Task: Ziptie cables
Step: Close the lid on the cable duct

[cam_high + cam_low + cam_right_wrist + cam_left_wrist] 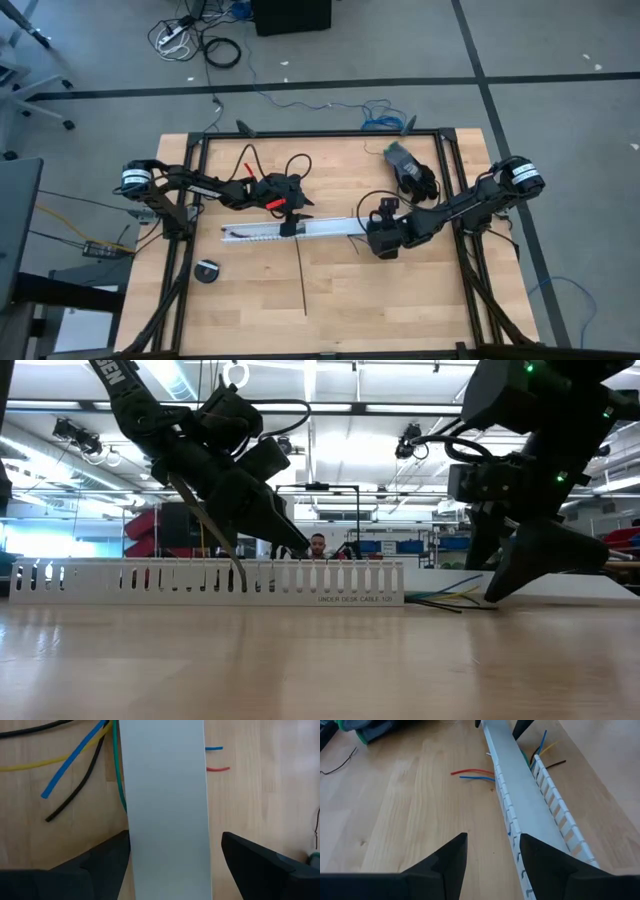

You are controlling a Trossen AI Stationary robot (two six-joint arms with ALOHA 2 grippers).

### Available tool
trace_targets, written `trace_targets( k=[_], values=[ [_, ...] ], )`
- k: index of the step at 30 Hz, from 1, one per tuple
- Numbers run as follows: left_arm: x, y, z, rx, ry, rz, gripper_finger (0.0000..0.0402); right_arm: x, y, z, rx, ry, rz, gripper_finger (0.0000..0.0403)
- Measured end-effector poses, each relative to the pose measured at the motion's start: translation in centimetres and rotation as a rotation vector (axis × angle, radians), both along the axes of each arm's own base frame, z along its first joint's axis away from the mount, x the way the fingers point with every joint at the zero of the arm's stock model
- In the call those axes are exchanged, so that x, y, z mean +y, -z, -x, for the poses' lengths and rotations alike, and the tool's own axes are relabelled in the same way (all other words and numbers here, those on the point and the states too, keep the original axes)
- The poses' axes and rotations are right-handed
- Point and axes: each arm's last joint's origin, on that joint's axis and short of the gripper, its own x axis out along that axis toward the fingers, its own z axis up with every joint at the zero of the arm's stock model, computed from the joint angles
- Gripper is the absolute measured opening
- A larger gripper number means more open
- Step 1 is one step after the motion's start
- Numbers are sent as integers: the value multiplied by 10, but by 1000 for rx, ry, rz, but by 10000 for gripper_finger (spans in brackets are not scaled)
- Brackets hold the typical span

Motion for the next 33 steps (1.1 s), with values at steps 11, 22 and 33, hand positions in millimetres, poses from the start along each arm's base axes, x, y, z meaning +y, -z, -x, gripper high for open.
trace_targets(
  k=[11,22,33],
  values=[
    [0,0,0,1,2,-2,177,-2,12,5,-66,9,0,306],
    [0,0,0,1,2,-2,177,-3,12,4,-79,21,25,273],
    [0,0,0,4,1,-1,177,-3,11,4,-78,20,24,243]
  ],
)
